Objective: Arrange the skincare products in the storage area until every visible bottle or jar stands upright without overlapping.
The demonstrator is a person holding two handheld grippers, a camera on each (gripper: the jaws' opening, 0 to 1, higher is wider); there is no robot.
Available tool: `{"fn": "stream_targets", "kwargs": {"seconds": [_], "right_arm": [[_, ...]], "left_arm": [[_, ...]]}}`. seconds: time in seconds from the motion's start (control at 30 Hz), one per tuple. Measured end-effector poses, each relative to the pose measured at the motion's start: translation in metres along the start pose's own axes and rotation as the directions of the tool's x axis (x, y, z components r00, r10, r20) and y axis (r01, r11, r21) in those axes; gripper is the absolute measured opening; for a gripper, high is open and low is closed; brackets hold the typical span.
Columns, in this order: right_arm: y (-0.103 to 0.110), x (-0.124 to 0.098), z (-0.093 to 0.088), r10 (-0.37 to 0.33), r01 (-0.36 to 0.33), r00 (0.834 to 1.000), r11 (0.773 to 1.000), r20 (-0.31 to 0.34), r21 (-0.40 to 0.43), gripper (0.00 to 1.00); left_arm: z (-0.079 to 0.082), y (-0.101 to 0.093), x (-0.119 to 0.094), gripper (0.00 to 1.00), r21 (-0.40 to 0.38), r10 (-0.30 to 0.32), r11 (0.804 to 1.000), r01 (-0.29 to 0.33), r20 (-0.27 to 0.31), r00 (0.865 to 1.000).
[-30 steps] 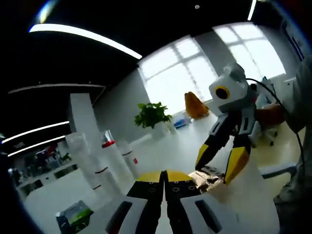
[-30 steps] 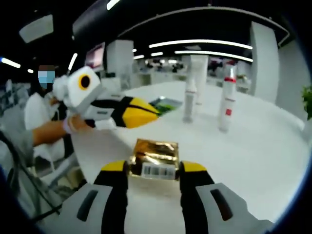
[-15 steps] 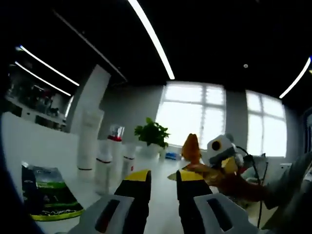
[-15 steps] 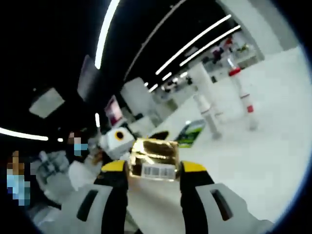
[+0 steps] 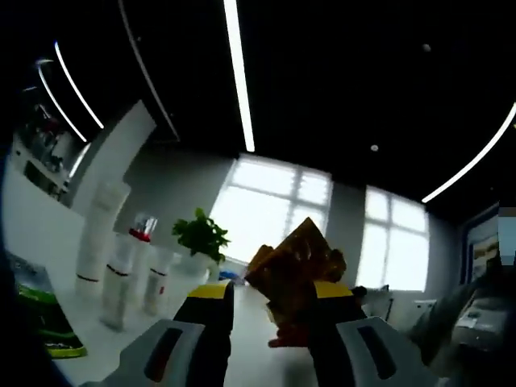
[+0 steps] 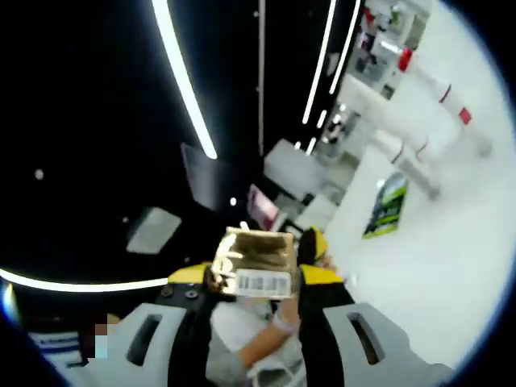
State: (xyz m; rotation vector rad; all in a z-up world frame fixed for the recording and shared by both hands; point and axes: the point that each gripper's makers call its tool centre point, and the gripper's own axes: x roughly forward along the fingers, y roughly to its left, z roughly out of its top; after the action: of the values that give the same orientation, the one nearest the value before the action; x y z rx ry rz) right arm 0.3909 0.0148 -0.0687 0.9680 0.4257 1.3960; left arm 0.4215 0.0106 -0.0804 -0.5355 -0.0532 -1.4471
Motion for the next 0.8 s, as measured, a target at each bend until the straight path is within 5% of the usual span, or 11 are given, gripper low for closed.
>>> {"fn": "stream_targets", "kwargs": {"seconds": [0.2, 0.53, 0.63, 0.8], "right_arm": [[0.005, 0.003, 0.007, 0.068, -0.068, 0.998, 0.996, 0.0, 0.058, 0.41], [0.0, -0.007, 0.037, 0.136, -0.135, 0.991, 0.984, -0.003, 0.12, 0.41], [-0.007, -0.01, 0.052, 0.118, -0.12, 0.991, 0.992, 0.063, 0.027, 0.4], [-0.01, -0.013, 0.042, 0.025, -0.01, 0.996, 0.982, 0.08, -0.187, 0.28]], "left_arm": [[0.004, -0.02, -0.002, 0.29, -0.048, -0.1, 0.994, 0.101, 0.025, 0.995], [0.01, -0.019, -0.006, 0.05, -0.067, -0.107, 0.992, 0.11, 0.041, 0.993], [0.01, -0.012, -0.008, 0.0, -0.074, -0.068, 0.995, 0.07, 0.023, 0.997], [0.016, 0.005, -0.014, 0.0, -0.087, 0.015, 0.996, -0.012, 0.034, 0.999]]}}
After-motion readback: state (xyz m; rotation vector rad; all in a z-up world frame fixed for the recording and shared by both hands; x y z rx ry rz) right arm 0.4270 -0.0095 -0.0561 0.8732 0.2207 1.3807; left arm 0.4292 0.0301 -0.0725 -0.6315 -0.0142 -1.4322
